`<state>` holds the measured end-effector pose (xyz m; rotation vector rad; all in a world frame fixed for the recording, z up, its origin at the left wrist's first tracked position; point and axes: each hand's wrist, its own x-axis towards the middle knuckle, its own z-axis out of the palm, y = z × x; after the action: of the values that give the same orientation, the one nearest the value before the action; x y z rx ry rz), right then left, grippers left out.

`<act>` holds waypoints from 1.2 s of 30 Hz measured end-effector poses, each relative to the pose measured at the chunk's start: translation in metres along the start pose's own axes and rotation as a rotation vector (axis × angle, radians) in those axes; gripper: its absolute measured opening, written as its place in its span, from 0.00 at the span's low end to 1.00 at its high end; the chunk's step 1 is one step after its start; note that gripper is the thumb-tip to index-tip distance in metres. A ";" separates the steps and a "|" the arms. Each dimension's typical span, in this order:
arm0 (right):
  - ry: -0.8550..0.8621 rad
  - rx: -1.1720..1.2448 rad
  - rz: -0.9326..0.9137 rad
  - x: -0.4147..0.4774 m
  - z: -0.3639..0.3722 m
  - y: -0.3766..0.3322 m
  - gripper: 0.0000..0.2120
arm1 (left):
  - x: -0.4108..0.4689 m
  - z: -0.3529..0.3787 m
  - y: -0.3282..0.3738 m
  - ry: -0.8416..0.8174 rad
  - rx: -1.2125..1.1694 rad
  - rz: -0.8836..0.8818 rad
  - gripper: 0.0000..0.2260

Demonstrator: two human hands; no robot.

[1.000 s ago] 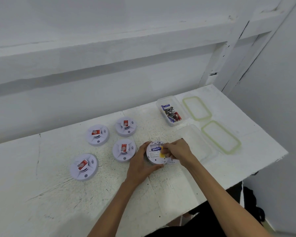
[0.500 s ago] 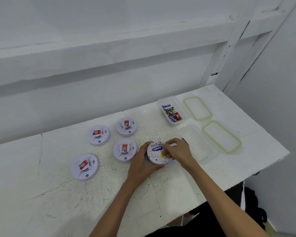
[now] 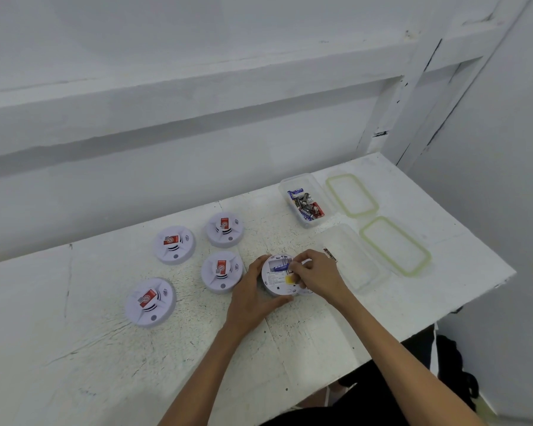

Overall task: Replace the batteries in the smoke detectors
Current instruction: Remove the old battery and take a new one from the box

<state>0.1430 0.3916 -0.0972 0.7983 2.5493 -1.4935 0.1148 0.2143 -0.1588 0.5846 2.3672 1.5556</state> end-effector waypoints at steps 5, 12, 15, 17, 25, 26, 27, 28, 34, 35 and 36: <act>0.052 0.032 -0.046 -0.003 -0.005 -0.001 0.05 | 0.000 0.001 0.000 0.001 -0.011 -0.004 0.41; 0.312 0.149 -0.180 -0.004 -0.035 -0.005 0.04 | -0.001 -0.001 -0.003 0.006 -0.018 -0.001 0.43; 0.406 0.157 -0.173 -0.001 -0.052 0.002 0.06 | -0.001 0.000 -0.006 -0.001 -0.019 -0.008 0.46; 0.445 0.129 -0.160 0.002 -0.062 0.010 0.05 | -0.001 0.000 -0.006 -0.004 -0.016 -0.010 0.46; 0.382 -0.067 -0.035 0.017 -0.073 0.044 0.03 | -0.001 -0.001 -0.004 -0.007 -0.035 -0.015 0.45; 0.359 -0.098 -0.025 0.018 -0.072 0.047 0.03 | -0.001 -0.001 -0.005 -0.009 -0.038 -0.016 0.45; 0.341 -0.124 -0.011 0.019 -0.071 0.049 0.04 | -0.001 -0.001 -0.004 -0.010 -0.039 -0.017 0.45; 0.329 -0.145 -0.001 0.020 -0.069 0.050 0.05 | -0.001 0.000 -0.004 -0.010 -0.039 -0.021 0.45; 0.289 -0.197 0.005 0.020 -0.064 0.053 0.07 | 0.000 -0.001 -0.004 -0.016 -0.037 -0.021 0.44; 0.283 -0.197 0.011 0.020 -0.064 0.053 0.07 | 0.000 -0.001 -0.005 -0.016 -0.037 -0.020 0.44; 0.279 -0.200 0.013 0.020 -0.064 0.053 0.07 | 0.000 -0.001 -0.005 -0.017 -0.037 -0.020 0.44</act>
<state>0.1631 0.4733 -0.1121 1.0555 2.8258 -1.1689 0.1139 0.2119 -0.1632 0.5621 2.3196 1.5768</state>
